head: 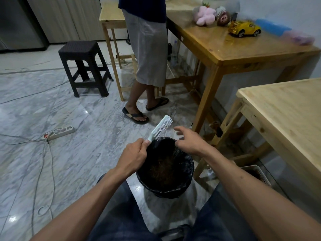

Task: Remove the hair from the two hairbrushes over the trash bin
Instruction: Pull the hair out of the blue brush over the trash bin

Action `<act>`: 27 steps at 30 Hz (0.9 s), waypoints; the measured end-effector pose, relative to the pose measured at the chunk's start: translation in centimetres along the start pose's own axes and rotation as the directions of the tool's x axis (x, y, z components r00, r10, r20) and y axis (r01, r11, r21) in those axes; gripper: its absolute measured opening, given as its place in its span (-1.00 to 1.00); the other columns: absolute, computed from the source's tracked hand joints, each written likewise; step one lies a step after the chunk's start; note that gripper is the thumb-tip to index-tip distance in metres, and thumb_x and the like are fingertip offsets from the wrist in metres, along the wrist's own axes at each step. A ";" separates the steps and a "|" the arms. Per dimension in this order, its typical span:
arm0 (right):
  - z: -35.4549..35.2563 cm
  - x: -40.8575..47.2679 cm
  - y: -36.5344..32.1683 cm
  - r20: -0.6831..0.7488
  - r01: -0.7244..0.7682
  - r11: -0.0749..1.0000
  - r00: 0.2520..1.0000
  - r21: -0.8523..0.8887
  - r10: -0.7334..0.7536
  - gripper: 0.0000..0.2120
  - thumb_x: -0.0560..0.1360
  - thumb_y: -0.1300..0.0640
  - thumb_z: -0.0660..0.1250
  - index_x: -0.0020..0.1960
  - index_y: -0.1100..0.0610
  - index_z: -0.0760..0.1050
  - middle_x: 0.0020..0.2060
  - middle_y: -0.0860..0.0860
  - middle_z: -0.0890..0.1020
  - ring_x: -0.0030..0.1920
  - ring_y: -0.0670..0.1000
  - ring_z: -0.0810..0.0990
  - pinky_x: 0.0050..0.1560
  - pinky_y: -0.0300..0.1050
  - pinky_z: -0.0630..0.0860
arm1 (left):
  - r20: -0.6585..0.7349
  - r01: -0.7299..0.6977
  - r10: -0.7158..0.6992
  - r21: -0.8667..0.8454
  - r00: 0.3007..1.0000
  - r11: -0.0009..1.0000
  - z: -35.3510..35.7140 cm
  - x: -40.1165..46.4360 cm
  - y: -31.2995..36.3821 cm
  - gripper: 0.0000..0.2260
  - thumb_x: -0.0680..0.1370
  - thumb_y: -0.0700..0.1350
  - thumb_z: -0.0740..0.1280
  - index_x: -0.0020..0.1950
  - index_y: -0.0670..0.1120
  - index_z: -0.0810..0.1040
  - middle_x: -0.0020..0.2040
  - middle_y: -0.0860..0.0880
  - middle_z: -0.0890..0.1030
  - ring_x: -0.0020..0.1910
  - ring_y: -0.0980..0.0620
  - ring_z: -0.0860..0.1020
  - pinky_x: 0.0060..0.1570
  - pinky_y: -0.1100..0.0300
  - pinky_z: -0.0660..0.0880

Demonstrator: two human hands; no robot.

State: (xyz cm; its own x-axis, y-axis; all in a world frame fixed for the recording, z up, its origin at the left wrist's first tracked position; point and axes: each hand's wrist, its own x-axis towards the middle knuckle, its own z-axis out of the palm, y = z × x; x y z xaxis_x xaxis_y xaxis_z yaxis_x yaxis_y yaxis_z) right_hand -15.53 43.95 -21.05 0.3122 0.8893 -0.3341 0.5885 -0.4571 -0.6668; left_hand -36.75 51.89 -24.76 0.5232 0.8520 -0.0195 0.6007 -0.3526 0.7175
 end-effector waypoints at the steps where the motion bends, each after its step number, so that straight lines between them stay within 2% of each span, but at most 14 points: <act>1: 0.1 -0.1 -0.3 -0.037 0.007 1.000 0.999 -0.003 -0.007 -0.44 0.58 0.08 0.30 0.56 0.01 0.35 0.31 0.07 0.63 0.23 0.05 0.62 0.13 0.00 0.59 | 0.003 -0.002 0.002 -0.002 1.000 1.000 0.0 -0.1 0.1 -0.66 0.67 0.08 0.12 -0.20 -0.06 0.46 -0.33 -0.09 0.56 -0.33 -0.06 0.53 -0.31 0.03 0.37; 2: 0.0 -0.1 -0.5 -0.066 0.010 1.000 0.998 0.003 -0.010 -0.49 0.60 -0.03 0.31 0.54 0.02 0.40 0.24 0.05 0.68 0.21 0.05 0.64 0.21 0.01 0.56 | 0.002 -0.007 0.007 -0.002 1.000 1.000 0.1 -0.2 0.2 -0.66 0.68 0.07 0.12 -0.22 -0.06 0.44 -0.34 -0.08 0.54 -0.33 -0.06 0.52 -0.32 0.03 0.35; 4: 0.1 0.2 -0.7 -0.098 0.000 0.997 0.995 0.080 0.008 -0.48 0.60 -0.20 0.30 0.47 0.03 0.50 0.25 0.01 0.68 0.28 0.04 0.61 0.27 -0.04 0.51 | -0.002 -0.019 0.019 -0.008 1.000 1.000 0.2 -0.3 0.4 -0.65 0.68 0.05 0.12 -0.26 -0.05 0.40 -0.37 -0.06 0.51 -0.36 -0.04 0.49 -0.33 0.04 0.32; 5: 0.3 0.3 -0.8 -0.100 -0.009 0.990 0.995 0.143 0.023 -0.46 0.58 -0.26 0.31 0.43 0.04 0.53 0.24 -0.01 0.68 0.27 0.02 0.62 0.24 -0.06 0.51 | -0.001 -0.019 0.019 -0.015 1.000 1.000 0.3 -0.3 0.5 -0.65 0.68 0.04 0.12 -0.27 -0.04 0.38 -0.38 -0.04 0.49 -0.37 -0.02 0.47 -0.33 0.05 0.31; 7: 0.6 0.8 -0.9 -0.103 -0.022 0.965 0.993 0.263 0.051 -0.47 0.53 -0.32 0.36 0.25 0.07 0.64 0.11 -0.04 0.73 0.14 -0.02 0.70 0.16 -0.05 0.59 | 0.009 -0.007 0.007 -0.053 1.000 0.999 0.5 -0.4 0.6 -0.65 0.68 0.05 0.12 -0.26 -0.06 0.39 -0.37 -0.05 0.50 -0.38 -0.01 0.46 -0.34 0.05 0.33; 8: 0.7 0.9 -1.0 -0.106 -0.022 0.943 0.992 0.332 0.061 -0.52 0.52 -0.29 0.39 0.12 0.10 0.69 0.00 -0.03 0.77 0.02 -0.03 0.74 0.13 -0.04 0.62 | 0.021 0.007 -0.006 -0.090 1.000 0.996 0.7 -0.4 0.6 -0.64 0.67 0.06 0.11 -0.24 -0.09 0.40 -0.37 -0.07 0.51 -0.38 -0.03 0.47 -0.34 0.01 0.36; 11: 0.8 1.1 -1.5 -0.164 -0.004 0.859 0.981 0.512 0.102 -0.72 0.54 -0.03 0.49 -0.19 0.18 0.69 -0.29 0.02 0.77 -0.29 -0.04 0.74 0.08 -0.01 0.66 | 0.032 0.012 -0.007 -0.145 0.999 0.989 1.0 -0.7 0.9 -0.63 0.66 0.08 0.10 -0.21 -0.13 0.42 -0.36 -0.11 0.53 -0.39 -0.05 0.48 -0.32 -0.10 0.43; 14: 0.5 1.4 -1.5 -0.198 -0.054 0.901 0.968 0.431 0.153 -0.71 0.51 0.04 0.51 -0.33 0.16 0.68 -0.37 0.01 0.75 -0.27 0.02 0.75 0.14 0.10 0.67 | 0.002 -0.064 0.064 -0.024 0.998 0.998 1.1 -0.8 1.1 -0.65 0.68 0.03 0.10 -0.20 -0.12 0.42 -0.36 -0.06 0.52 -0.36 -0.01 0.48 -0.29 0.00 0.38; 16: 0.5 1.3 -1.6 -0.190 -0.104 0.934 0.966 0.340 0.177 -0.69 0.49 0.00 0.50 -0.35 0.14 0.69 -0.36 0.00 0.75 -0.19 0.05 0.76 0.14 0.10 0.66 | -0.016 -0.091 0.092 0.075 0.996 0.993 1.2 -0.8 1.2 -0.68 0.68 0.04 0.09 -0.16 -0.10 0.42 -0.38 -0.05 0.51 -0.36 -0.05 0.50 -0.30 -0.02 0.38; 18: 0.3 0.9 -1.7 -0.217 -0.118 0.957 0.960 0.266 0.178 -0.67 0.52 0.01 0.47 -0.37 0.13 0.68 -0.36 0.01 0.75 -0.17 0.03 0.75 0.09 0.01 0.65 | -0.039 -0.063 0.072 0.194 0.997 0.979 1.5 -0.7 1.0 -0.69 0.68 0.07 0.07 -0.11 -0.08 0.42 -0.35 -0.05 0.51 -0.33 -0.12 0.51 -0.32 -0.01 0.40; 22: -0.6 0.3 -1.5 -0.313 -0.093 0.973 0.937 0.210 0.157 -0.68 0.60 0.08 0.39 -0.31 0.14 0.66 -0.31 -0.03 0.72 -0.18 -0.07 0.67 -0.22 -0.25 0.54 | -0.120 0.075 -0.039 0.312 0.992 0.947 1.3 -0.3 0.0 -0.67 0.67 0.12 0.05 -0.01 -0.11 0.43 -0.24 -0.12 0.58 -0.27 -0.17 0.52 -0.32 0.02 0.37; 23: -0.8 0.3 -1.4 -0.304 -0.090 0.971 0.940 0.222 0.156 -0.74 0.60 0.11 0.39 -0.24 0.14 0.66 -0.26 -0.03 0.72 -0.16 -0.08 0.68 -0.19 -0.28 0.57 | -0.135 0.074 -0.032 0.323 0.990 0.944 1.2 -0.3 -0.3 -0.67 0.66 0.12 0.06 0.00 -0.10 0.43 -0.23 -0.11 0.59 -0.25 -0.17 0.54 -0.32 0.02 0.38; 25: -1.2 0.5 -1.1 -0.230 -0.102 0.957 0.959 0.271 0.167 -0.96 0.57 0.14 0.42 -0.05 0.08 0.65 -0.10 0.00 0.72 -0.01 -0.01 0.70 0.07 -0.14 0.61 | -0.156 0.052 0.000 0.326 0.988 0.944 1.0 -0.6 -0.5 -0.68 0.66 0.14 0.08 0.01 -0.08 0.44 -0.25 -0.07 0.59 -0.25 -0.16 0.56 -0.33 0.03 0.37; 27: -0.9 0.6 -1.1 -0.123 -0.130 0.934 0.976 0.332 0.179 -0.85 0.55 0.03 0.46 0.06 0.08 0.63 -0.04 0.01 0.71 0.02 0.01 0.71 0.15 -0.03 0.60 | -0.161 0.011 0.039 0.297 0.986 0.955 1.0 -1.0 -0.1 -0.71 0.65 0.14 0.12 0.00 -0.06 0.44 -0.28 0.00 0.54 -0.29 -0.11 0.55 -0.36 0.06 0.35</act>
State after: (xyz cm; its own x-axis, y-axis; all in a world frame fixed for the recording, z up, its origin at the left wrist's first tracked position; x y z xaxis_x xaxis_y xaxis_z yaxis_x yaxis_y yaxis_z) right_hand -15.29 44.94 -19.88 0.5016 0.7848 -0.3639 0.2619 -0.5387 -0.8007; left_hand -36.71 50.73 -25.56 0.4420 0.8889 0.1205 0.7587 -0.4421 0.4784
